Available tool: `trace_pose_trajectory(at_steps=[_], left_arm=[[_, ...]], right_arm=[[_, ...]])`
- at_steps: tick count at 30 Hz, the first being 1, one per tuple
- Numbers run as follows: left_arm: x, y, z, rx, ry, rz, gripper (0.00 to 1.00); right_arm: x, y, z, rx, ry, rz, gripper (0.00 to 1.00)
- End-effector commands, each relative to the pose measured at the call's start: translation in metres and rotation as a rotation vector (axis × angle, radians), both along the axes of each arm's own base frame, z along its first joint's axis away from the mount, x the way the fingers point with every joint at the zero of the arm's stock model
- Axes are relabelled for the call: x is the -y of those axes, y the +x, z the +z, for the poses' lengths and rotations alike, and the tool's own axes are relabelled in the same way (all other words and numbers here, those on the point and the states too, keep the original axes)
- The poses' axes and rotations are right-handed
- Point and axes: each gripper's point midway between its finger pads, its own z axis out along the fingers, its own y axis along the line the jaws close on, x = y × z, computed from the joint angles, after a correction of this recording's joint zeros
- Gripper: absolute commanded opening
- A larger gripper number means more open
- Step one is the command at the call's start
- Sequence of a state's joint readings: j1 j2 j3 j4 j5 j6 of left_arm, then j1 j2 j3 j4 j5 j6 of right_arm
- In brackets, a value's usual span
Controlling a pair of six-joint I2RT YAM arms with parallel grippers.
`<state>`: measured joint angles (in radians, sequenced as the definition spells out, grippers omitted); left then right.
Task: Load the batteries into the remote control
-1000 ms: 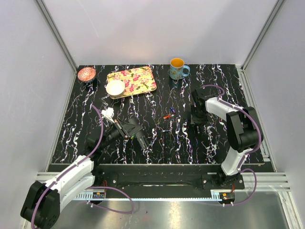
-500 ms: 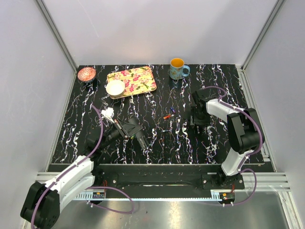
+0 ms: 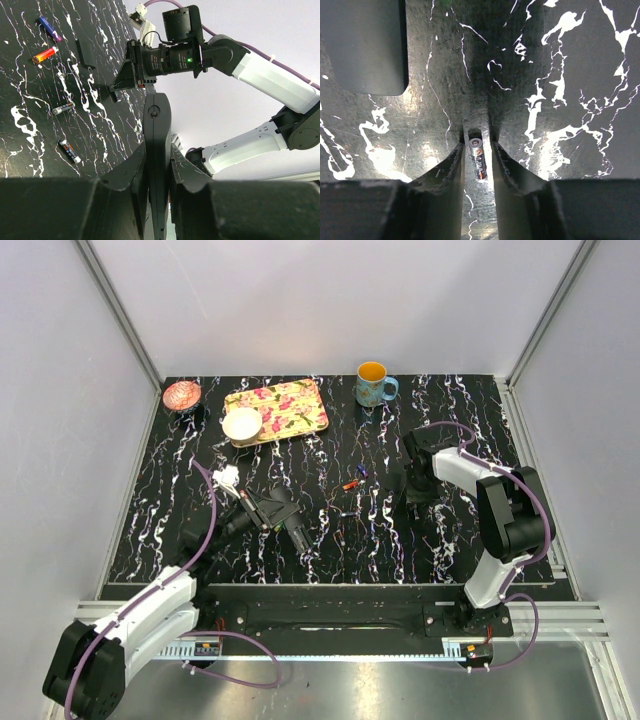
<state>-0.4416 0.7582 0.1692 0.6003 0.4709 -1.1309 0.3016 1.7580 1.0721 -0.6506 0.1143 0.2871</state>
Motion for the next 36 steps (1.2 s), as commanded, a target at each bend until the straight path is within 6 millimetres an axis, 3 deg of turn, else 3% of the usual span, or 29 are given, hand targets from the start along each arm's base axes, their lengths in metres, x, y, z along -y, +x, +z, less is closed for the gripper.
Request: trace_pose_trajectory(at_steps=[1,5,14,18,21,22,23,24,25,27,28,34,35,36], left_arm=[[0.002,-0.005,0.018,0.072,-0.035,-0.022,0.0],[0.002,-0.005,0.017,0.072,-0.035,-0.022,0.0],[0.001,-0.005,0.014,0.065,-0.032,-0.019,0.0],[0.001,-0.005,0.015,0.066,-0.035,-0.016,0.0],[0.002,-0.003,0.019,0.067,-0.041,-0.011,0.0],[0.002,-0.001,0.019,0.062,-0.04,-0.008,0.0],[0.003,0.0,0.019,0.058,-0.038,-0.008,0.0],[0.003,0.002,0.02,0.052,-0.037,-0.008,0.0],[0.005,0.004,0.022,0.048,-0.035,-0.011,0.0],[0.008,0.009,0.03,0.056,-0.039,-0.015,0.0],[0.009,0.011,0.032,0.056,-0.037,-0.013,0.0],[0.019,0.034,0.043,0.054,-0.052,0.006,0.0],[0.022,0.038,0.038,0.034,-0.047,0.005,0.0],[0.025,0.042,0.047,0.046,-0.062,0.001,0.0]], right_arm=[[0.004,-0.003,-0.001,-0.007,-0.036,0.007,0.36],[0.004,0.0,-0.001,-0.005,-0.038,0.008,0.34],[0.003,-0.001,-0.004,-0.011,-0.033,0.01,0.0],[-0.001,0.005,0.007,0.046,0.001,-0.009,0.0],[-0.016,0.012,0.043,0.188,0.096,-0.012,0.0],[-0.026,0.011,0.07,0.271,0.134,0.013,0.0],[-0.029,0.01,0.084,0.321,0.137,0.015,0.0],[-0.037,0.007,0.099,0.364,0.162,0.026,0.0],[-0.051,0.0,0.129,0.449,0.204,0.068,0.0],[-0.063,-0.012,0.155,0.518,0.234,0.094,0.0],[-0.068,-0.018,0.177,0.569,0.266,0.107,0.0],[-0.115,-0.063,0.231,0.643,0.371,0.239,0.0],[-0.116,-0.066,0.234,0.642,0.357,0.239,0.0],[-0.127,-0.074,0.239,0.635,0.364,0.279,0.0]])
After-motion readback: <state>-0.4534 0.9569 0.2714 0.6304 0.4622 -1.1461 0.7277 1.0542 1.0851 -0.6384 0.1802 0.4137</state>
